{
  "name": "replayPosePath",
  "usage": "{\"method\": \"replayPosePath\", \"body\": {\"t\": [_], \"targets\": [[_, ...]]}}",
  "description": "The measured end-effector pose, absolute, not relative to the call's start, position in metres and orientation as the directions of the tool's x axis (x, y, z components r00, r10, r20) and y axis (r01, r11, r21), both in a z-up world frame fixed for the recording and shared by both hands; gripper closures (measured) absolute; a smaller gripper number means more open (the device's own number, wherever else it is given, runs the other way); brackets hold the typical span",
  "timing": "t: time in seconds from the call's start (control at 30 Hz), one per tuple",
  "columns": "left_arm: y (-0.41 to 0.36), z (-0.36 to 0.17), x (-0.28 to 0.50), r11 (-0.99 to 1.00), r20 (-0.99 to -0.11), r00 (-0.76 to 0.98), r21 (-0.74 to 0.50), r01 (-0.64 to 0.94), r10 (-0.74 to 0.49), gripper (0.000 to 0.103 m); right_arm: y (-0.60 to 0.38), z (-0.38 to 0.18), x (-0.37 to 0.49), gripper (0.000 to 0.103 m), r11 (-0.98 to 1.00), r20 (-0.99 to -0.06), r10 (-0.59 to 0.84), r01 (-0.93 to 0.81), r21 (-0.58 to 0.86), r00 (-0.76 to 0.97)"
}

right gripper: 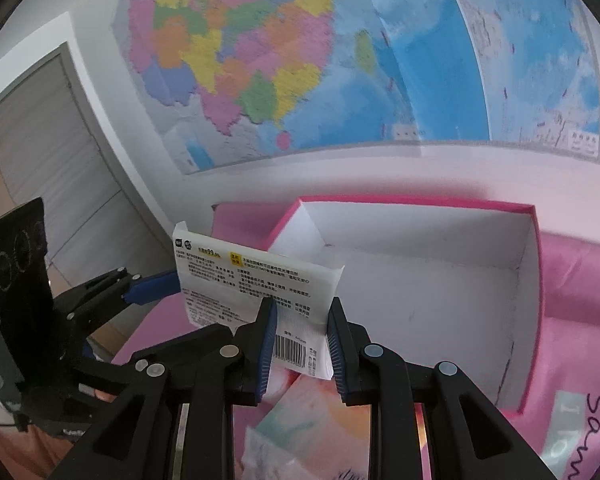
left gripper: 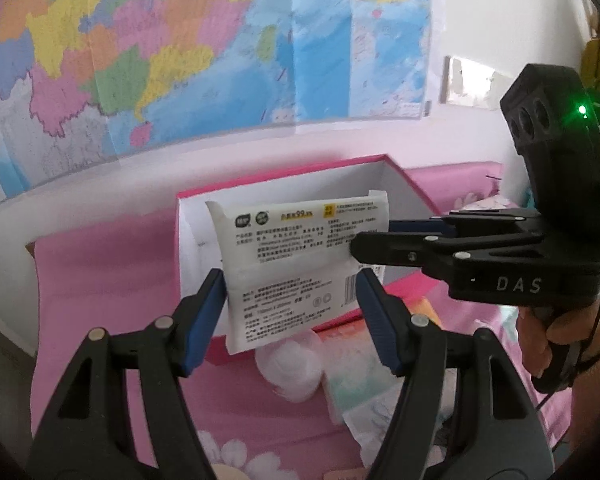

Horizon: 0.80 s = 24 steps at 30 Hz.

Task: Organize soft objects
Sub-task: 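Carry the white pack into the pink box and open the right gripper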

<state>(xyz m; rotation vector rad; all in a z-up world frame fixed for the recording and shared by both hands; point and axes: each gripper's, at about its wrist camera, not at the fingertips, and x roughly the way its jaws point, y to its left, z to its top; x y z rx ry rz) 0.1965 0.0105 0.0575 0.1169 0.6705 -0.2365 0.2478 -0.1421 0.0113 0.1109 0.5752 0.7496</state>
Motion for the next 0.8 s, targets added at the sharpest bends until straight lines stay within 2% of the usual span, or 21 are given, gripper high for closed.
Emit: {"method": "replayPosePath", "body": {"t": [0.23, 0.5, 0.63, 0.7, 0.8], "targets": [[0.021, 0.037, 0.235, 0.976, -0.694, 0.701, -0.013, 0.216, -0.165, 0.035, -0.13, -0.001, 0.284, 0.078, 0.736, -0.489, 0.671, -0.582, 0.346, 0.558], [0.025, 0.028, 0.254, 0.98, -0.71, 0.686, -0.026, 0.195, -0.156, 0.035, -0.124, -0.013, 0.311, 0.079, 0.774, -0.532, 0.629, -0.521, 0.36, 0.567], [0.032, 0.03, 0.248, 0.987, -0.695, 0.708, -0.02, 0.157, -0.127, 0.035, -0.127, -0.021, 0.319, 0.075, 0.823, -0.584, 0.564, -0.449, 0.347, 0.583], [0.034, 0.036, 0.239, 0.989, -0.671, 0.732, -0.011, 0.149, -0.118, 0.035, -0.133, -0.019, 0.314, 0.07, 0.827, -0.575, 0.56, -0.445, 0.343, 0.597], [0.039, 0.046, 0.219, 0.988, -0.64, 0.757, -0.022, 0.15, -0.13, 0.035, -0.145, -0.006, 0.295, 0.067, 0.807, -0.533, 0.59, -0.475, 0.352, 0.607]]}}
